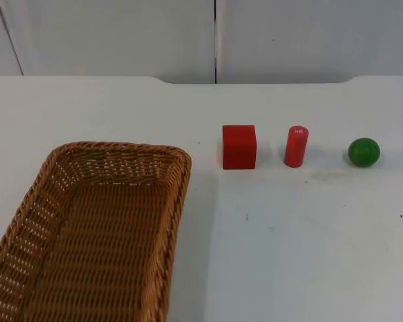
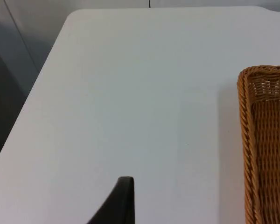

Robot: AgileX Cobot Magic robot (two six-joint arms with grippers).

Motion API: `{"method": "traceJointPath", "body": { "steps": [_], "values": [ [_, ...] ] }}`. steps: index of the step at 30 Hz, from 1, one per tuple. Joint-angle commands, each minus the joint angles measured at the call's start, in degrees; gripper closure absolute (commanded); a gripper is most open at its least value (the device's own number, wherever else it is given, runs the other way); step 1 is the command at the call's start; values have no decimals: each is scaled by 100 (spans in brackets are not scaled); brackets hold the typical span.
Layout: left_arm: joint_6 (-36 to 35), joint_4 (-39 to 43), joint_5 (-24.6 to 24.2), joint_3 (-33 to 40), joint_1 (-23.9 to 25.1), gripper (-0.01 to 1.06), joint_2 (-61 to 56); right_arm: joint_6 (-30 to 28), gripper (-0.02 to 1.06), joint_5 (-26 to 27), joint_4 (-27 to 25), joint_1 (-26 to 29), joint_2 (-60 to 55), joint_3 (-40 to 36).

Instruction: Pick up the basket with the left hand and place the object to the left of the red cylinder into the basket with the right hand.

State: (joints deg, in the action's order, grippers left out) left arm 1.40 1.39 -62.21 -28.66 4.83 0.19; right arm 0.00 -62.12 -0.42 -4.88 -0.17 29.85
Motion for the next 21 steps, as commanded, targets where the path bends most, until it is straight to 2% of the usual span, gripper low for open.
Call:
{"method": "traceJointPath", "body": {
  "steps": [1, 21],
  "values": [
    [-1, 25, 63, 35, -83, 0, -19, -67, -1, 34, -5, 33, 17, -38],
    [-16, 37, 63, 35, -81, 0, -19, -67, -1, 34, -5, 33, 17, -38]
  ]
}}
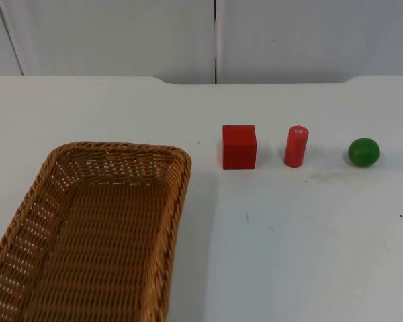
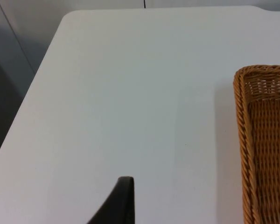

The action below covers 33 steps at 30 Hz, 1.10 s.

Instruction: Pick up the basket with the left hand and place the object to the left of the red cylinder into the basket with the right hand.

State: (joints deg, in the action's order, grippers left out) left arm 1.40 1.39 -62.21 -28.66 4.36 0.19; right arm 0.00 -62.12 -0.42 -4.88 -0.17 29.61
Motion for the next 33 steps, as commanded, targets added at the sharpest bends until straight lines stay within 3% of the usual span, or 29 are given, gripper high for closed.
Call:
{"method": "traceJointPath", "body": {
  "steps": [1, 33],
  "values": [
    [-16, 37, 63, 35, -35, 0, -19, -67, -1, 34, -5, 33, 17, -13],
    [-90, 67, 63, 35, -35, 0, -19, -50, -1, 34, 8, 33, 17, -13]
  ]
}}
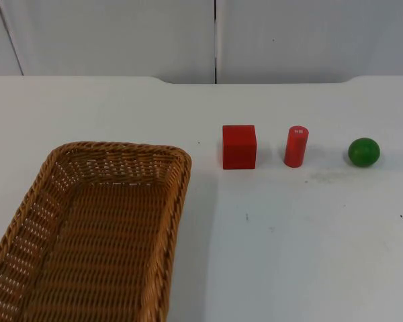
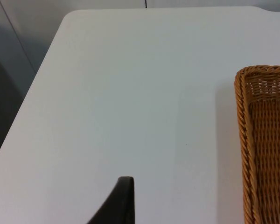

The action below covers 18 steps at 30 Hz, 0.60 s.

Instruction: Pick up the basket with the left hand and place the object to the left of the red cylinder into the basket with the right hand.

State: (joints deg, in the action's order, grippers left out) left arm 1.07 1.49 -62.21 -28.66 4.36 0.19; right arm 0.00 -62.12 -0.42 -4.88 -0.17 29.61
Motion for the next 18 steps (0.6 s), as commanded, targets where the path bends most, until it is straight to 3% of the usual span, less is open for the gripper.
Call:
{"method": "traceJointPath", "body": {
  "steps": [1, 18],
  "values": [
    [-56, 56, 63, 35, -35, 0, -19, -50, -1, 34, 8, 33, 17, -13],
    [-57, 56, 63, 35, -35, 0, -19, -50, -1, 34, 8, 33, 17, -13]
  ]
}}
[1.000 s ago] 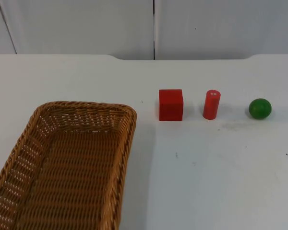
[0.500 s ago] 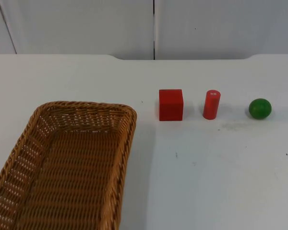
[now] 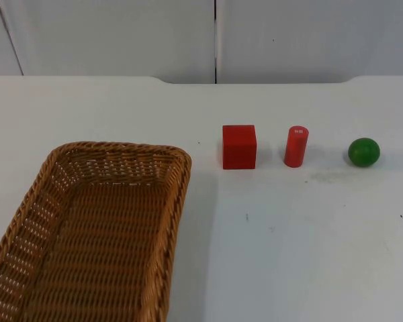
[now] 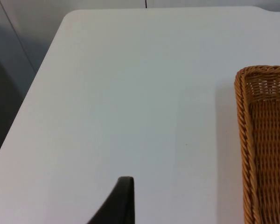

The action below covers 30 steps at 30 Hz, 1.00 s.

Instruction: Pick up the basket with the left hand and place the object to the left of the red cylinder into the basket with the right hand.

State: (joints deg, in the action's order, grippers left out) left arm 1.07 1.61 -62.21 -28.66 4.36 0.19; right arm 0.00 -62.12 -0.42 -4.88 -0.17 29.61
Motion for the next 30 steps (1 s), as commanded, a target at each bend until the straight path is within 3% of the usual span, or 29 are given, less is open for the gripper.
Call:
{"method": "traceJointPath", "body": {
  "steps": [1, 16, 30],
  "values": [
    [-57, 45, 63, 35, -35, 0, -19, -50, -1, 34, 8, 33, 17, -13],
    [-57, 117, 60, -40, -35, 0, -8, -50, -1, 34, 8, 33, 17, -13],
    [-57, 229, 259, -716, -35, 0, 653, -50, -1, 34, 8, 33, 17, -13]
  ]
}}
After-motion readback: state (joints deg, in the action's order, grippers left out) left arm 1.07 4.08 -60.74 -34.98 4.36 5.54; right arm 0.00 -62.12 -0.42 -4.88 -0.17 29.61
